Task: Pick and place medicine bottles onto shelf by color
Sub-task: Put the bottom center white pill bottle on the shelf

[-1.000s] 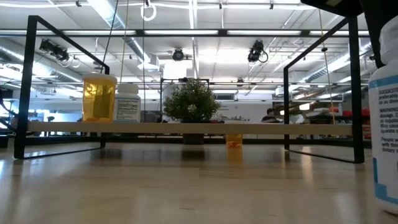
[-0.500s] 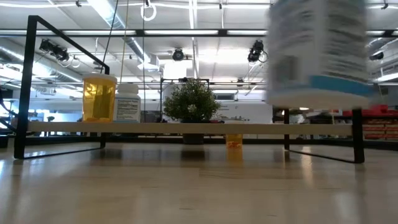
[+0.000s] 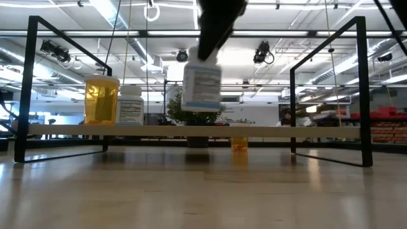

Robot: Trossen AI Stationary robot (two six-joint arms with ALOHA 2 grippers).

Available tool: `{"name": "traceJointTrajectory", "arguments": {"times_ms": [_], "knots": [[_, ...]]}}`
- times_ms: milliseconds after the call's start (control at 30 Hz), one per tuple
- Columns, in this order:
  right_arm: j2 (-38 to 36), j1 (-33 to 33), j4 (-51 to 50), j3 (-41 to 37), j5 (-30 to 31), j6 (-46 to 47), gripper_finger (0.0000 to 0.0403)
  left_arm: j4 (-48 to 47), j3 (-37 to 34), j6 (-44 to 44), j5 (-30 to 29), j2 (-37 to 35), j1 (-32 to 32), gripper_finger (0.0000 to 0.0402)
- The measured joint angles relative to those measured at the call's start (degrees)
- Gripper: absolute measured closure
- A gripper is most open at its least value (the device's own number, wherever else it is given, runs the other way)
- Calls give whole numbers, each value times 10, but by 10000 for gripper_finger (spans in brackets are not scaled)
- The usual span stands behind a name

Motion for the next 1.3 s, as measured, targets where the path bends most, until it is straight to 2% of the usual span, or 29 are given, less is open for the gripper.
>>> {"name": "traceJointTrajectory", "arguments": {"times_ms": [233, 400, 967, 1300], "knots": [[0, -93, 46, 0, -48, -67, 199, -22, 0, 1, -12, -1, -4, 201], [0, -132, 88, 0, -90, -94, 199, -23, 0, 1, -11, -1, -1, 209], [0, -170, 90, -23, -94, -110, 199, -23, 0, 1, -15, -1, -1, 217], [0, -169, 95, -23, -107, -110, 199, -25, 0, 0, -15, -1, -1, 221]]}}
